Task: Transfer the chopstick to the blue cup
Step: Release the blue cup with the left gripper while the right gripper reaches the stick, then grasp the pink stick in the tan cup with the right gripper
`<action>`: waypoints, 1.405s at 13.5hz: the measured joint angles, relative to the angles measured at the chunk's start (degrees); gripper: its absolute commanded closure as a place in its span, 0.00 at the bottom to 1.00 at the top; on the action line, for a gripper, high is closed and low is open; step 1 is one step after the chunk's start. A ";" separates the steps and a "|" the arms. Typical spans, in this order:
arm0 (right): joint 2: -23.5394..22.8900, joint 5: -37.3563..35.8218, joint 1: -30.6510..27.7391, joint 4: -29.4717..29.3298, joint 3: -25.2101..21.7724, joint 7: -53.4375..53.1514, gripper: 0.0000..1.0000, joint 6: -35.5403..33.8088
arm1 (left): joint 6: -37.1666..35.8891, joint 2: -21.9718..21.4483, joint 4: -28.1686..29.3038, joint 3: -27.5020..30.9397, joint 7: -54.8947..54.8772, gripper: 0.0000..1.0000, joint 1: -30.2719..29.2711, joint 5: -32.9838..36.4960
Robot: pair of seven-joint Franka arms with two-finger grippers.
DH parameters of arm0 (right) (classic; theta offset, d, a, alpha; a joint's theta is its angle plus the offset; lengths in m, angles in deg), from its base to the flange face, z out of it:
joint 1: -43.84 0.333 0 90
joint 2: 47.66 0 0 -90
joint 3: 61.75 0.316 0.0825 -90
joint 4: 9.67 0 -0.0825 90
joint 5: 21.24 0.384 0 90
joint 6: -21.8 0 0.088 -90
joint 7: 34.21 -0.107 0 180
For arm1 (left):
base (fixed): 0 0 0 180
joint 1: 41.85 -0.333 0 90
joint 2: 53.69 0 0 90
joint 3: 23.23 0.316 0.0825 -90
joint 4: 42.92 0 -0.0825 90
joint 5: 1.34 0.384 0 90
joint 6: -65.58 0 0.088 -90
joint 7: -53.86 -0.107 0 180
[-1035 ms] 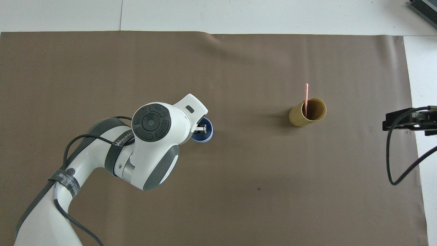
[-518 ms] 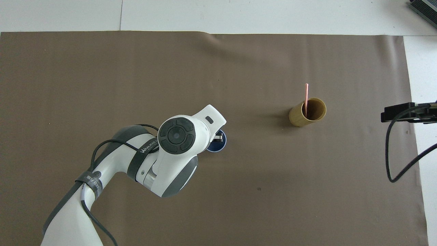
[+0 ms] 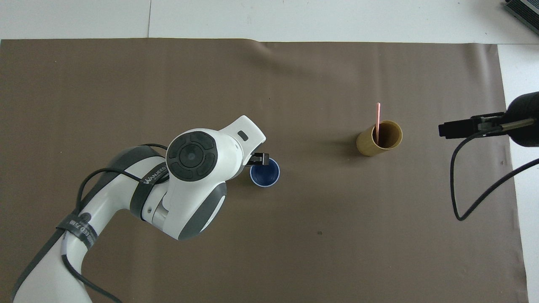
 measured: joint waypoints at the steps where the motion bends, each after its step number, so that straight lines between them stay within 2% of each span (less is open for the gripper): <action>1: -1.00 0.89 0.47 0.21 0.01 2.81 0.00 2.49 | -2.63 -1.80 -0.02 0.13 -2.64 0.00 -2.01 0.00; 6: -5.22 9.98 0.89 3.01 -0.02 14.95 0.00 13.92 | -12.51 -10.26 -0.83 0.55 -16.07 0.00 -13.23 0.00; 8: -5.87 11.89 0.89 5.28 -0.05 18.17 0.00 17.61 | -19.35 -11.61 -4.85 0.60 -20.99 0.00 -17.13 0.00; 12: -5.97 12.35 1.08 8.89 -0.04 25.13 0.00 23.03 | -30.56 -11.85 -15.70 0.66 -28.44 0.00 -23.83 0.01; 15: -6.17 12.57 2.70 12.24 0.04 28.97 0.00 28.29 | -36.90 -10.69 -21.54 0.71 -29.83 0.00 -26.10 0.01; 19: -7.52 15.87 4.69 16.40 0.08 37.77 0.00 34.17 | -41.46 -9.75 -24.13 0.64 -29.87 0.00 -26.15 0.01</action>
